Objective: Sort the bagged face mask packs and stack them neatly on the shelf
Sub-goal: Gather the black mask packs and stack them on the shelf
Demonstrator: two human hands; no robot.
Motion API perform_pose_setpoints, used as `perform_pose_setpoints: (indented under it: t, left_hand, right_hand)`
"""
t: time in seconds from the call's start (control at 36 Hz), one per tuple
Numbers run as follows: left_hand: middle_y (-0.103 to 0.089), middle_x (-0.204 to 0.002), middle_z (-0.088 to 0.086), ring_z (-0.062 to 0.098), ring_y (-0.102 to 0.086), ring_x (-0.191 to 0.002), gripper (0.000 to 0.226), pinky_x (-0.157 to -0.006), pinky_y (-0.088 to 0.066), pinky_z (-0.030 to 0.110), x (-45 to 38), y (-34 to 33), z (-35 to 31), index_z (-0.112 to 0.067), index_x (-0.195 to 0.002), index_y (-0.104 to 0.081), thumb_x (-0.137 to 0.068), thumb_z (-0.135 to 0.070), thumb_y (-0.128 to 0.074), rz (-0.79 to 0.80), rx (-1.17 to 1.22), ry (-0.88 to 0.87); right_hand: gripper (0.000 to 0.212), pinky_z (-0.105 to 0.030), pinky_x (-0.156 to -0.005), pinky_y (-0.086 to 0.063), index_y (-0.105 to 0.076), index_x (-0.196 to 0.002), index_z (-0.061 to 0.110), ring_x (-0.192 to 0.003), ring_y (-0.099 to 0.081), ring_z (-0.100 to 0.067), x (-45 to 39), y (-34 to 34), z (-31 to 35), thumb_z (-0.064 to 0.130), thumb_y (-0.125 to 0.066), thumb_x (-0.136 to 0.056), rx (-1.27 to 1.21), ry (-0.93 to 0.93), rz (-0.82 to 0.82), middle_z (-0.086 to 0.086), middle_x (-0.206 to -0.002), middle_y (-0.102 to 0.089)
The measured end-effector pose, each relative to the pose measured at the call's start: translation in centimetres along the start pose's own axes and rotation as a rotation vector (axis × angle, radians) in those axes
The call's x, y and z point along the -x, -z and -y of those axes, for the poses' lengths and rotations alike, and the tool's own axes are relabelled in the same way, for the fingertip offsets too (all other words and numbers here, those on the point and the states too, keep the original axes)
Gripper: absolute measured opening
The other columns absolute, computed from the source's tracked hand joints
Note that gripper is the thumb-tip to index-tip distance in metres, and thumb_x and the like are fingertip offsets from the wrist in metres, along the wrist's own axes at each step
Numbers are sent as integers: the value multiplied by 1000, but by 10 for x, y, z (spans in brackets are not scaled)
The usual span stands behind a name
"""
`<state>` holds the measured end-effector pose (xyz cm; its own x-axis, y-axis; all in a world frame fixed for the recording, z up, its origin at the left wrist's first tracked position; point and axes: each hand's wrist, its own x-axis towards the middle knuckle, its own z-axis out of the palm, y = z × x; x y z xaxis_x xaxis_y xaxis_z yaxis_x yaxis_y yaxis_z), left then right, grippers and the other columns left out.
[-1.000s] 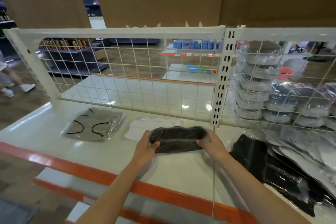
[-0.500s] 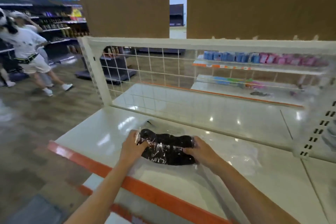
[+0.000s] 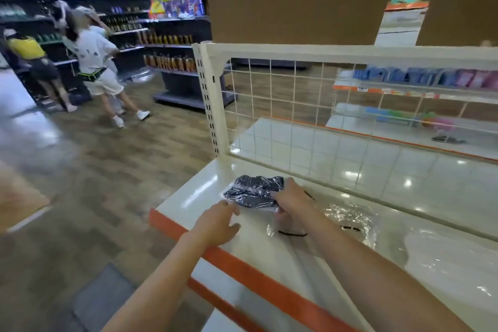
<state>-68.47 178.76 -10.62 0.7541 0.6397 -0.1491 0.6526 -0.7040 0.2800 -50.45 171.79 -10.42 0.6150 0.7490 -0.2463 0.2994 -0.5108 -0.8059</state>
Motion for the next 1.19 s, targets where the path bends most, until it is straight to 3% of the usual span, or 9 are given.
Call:
perform_pose_setpoints:
  t: [0.14, 0.25, 0.36, 0.42, 0.47, 0.53, 0.72, 0.92, 1.19]
  left_hand:
    - [-48, -124, 4, 22, -51, -112, 37, -95, -41, 34, -2, -1, 11, -21, -128, -48, -93, -32, -53, 136, -56, -76]
    - [-47, -125, 4, 23, -51, -112, 37, -95, -42, 35, -3, 5, 17, -19, -130, -47, -94, -31, -50, 138, -106, -87]
    - [-49, -126, 5, 23, -52, -113, 37, -95, -43, 35, -7, 9, 19, -18, -130, -47, -95, -30, -49, 144, -184, -120]
    - [-50, -126, 5, 24, -52, -113, 37, -94, -43, 34, -10, 9, 17, -17, -131, -47, -95, -29, -48, 141, -243, -139]
    - [-51, -125, 6, 24, -52, -113, 37, -93, -43, 34, -14, 9, 10, -15, -130, -48, -95, -27, -48, 136, -305, -166]
    - [-52, -123, 8, 25, -52, -112, 35, -92, -42, 34, -19, 8, -2, -13, -128, -49, -95, -26, -47, 130, -349, -210]
    - [-54, -121, 9, 28, -52, -113, 32, -90, -43, 36, -36, 2, -67, -12, -123, -50, -94, -23, -44, 42, -359, -393]
    - [-55, -118, 10, 29, -53, -113, 31, -91, -45, 38, -47, -11, -152, -12, -119, -53, -92, -22, -43, 10, -392, -610]
    - [-53, -121, 8, 28, -52, -112, 31, -89, -40, 34, -30, -62, -297, -14, -122, -52, -95, -26, -43, 41, -388, -846]
  right_hand:
    - [47, -17, -30, -39, -39, -134, -3, -72, -59, -23, -37, -19, 21, -1, -52, -89, 31, -27, -44, -18, -110, -63]
    - [45, -21, -34, -42, -42, -132, -6, -64, -58, -24, -52, -26, 30, -1, -51, -88, 59, -56, -48, -15, -93, -63]
    - [25, -15, -25, -30, -45, -112, 2, -49, -50, -17, -58, -21, 36, -1, -48, -88, 99, -91, -55, -9, -72, -54]
    - [35, -17, -31, -35, -39, -123, -1, -60, -55, -21, -59, -13, 36, 1, -47, -89, 102, -101, -51, -13, -90, -57]
    - [49, -25, -52, -45, -31, -134, -2, -87, -60, -28, -58, -4, 34, 4, -48, -88, 140, -89, -63, -15, -112, -54]
    - [51, -30, -68, -43, -31, -134, -1, -100, -56, -30, -52, 10, 30, 7, -49, -87, 242, -47, -67, -14, -115, -52]
    - [34, -36, -89, -44, -48, -123, 6, -112, -51, -29, -17, 71, -4, 15, -48, -91, 690, 150, -25, -12, -124, -52]
    - [35, -37, -91, -42, -49, -126, 10, -117, -49, -29, 46, 133, -64, 27, -44, -96, 923, 150, -14, -11, -125, -49]
    - [38, -36, -92, -42, -45, -131, 12, -120, -47, -28, 151, 236, -174, 10, -42, -93, 910, -83, -174, -10, -133, -45]
